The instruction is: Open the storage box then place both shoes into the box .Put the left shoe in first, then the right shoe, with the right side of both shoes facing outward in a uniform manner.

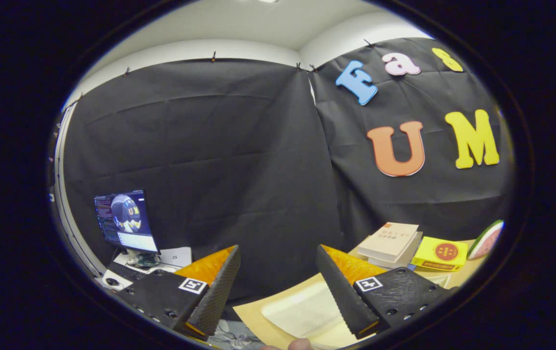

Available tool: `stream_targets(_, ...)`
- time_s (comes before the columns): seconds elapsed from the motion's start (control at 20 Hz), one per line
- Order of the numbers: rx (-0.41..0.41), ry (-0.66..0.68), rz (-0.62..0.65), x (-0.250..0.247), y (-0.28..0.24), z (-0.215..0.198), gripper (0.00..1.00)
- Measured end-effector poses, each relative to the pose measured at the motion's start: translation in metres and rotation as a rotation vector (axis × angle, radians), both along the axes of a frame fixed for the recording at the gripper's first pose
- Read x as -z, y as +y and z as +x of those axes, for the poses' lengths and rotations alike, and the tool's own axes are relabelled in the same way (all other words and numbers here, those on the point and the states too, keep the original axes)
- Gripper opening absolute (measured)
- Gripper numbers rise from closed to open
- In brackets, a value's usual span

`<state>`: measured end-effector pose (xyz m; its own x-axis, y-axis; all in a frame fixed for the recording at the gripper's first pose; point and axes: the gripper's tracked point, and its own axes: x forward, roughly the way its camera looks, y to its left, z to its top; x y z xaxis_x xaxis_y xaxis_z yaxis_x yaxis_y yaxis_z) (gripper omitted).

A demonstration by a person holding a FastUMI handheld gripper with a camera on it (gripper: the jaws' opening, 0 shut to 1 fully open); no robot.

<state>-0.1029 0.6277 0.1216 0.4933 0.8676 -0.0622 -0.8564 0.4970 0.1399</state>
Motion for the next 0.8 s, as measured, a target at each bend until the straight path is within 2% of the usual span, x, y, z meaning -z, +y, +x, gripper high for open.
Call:
stream_targets(0.35,0.221,-0.108,-0.020,0.010,-0.109,0.046,0.95)
stream_targets(0.55,0.296,-0.135,0.004,0.013,-0.195,0.060,0.95)
stream_targets(0.8,0.448,-0.145,-0.034,0.036,-0.309,0.087,0.95)
